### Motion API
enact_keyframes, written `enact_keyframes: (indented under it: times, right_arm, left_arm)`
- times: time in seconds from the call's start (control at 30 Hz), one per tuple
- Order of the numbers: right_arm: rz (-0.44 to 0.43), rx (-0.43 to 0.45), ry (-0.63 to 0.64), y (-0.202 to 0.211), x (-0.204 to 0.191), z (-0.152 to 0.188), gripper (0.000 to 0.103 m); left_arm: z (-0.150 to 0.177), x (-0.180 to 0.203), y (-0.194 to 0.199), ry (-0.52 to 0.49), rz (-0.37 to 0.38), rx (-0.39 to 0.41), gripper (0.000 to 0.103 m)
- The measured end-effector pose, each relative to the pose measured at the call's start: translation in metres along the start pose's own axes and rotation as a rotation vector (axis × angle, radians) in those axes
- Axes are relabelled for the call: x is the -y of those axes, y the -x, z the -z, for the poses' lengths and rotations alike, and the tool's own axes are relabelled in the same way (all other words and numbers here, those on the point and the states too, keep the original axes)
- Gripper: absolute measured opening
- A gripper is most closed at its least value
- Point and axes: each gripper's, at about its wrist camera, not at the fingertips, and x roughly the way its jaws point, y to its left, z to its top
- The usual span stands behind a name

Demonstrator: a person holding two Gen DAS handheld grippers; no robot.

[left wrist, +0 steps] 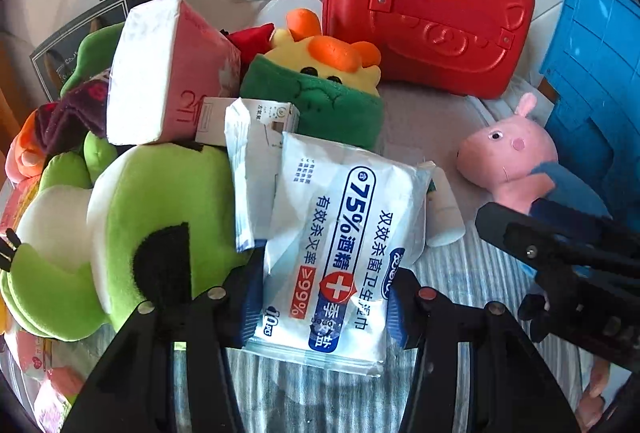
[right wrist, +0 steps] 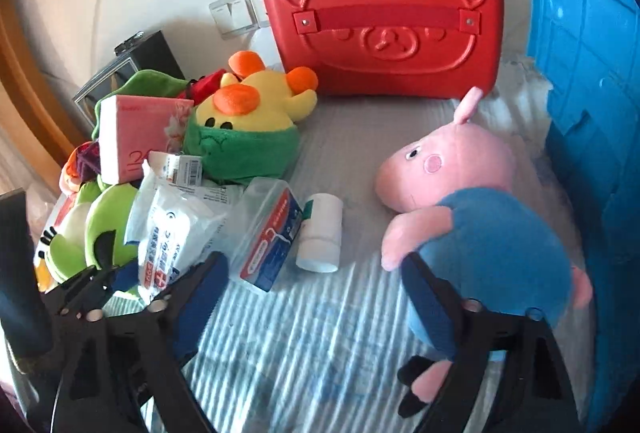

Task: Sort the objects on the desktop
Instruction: 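Grasp the white wipes packet with left gripper while right grasps white bottle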

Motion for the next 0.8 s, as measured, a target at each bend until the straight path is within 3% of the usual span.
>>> enact_keyframes:
  times: [0.03,0.23,0.33,0.4,0.53,0.6,0.8]
  right_arm:
    - [0.0,-0.01,-0.002,-0.006,0.0,-0.002,0.064]
    - [-0.003,-0.032,0.024,-0.029,-0.004,-0.007,0.063]
    - [-0.039,-0.041,0.031,-0.033,-0.008,-0.01,0.052]
    - [-0.053,-0.032,0.043,-0.032,-0.013,-0.012,0.051]
    - [-0.003,-0.094,0.02,-0.05,-0.009,-0.015,0.051]
    - [0.022,-0.128,-0.019,-0.064,-0.001,-0.014,0.046]
    - [0.005,-0.15,-0.004,-0.084,-0.002,-0.01,0.036]
  left_arm:
    - [-0.003,-0.001,-0.001,0.005,-0.002,0.007,0.049]
    - [-0.006,0.002,-0.006,-0.008,-0.03,0.024,0.049]
    - [-0.007,-0.003,-0.003,0.021,-0.017,0.029,0.048]
    - [-0.008,-0.005,-0.003,0.029,-0.007,0.027,0.048]
    - [-0.007,-0.002,-0.004,0.004,-0.025,0.024,0.048]
    - [-0.007,-0.002,-0.004,0.007,-0.022,0.027,0.048]
    - [-0.009,0.003,-0.007,-0.002,-0.026,0.028,0.047]
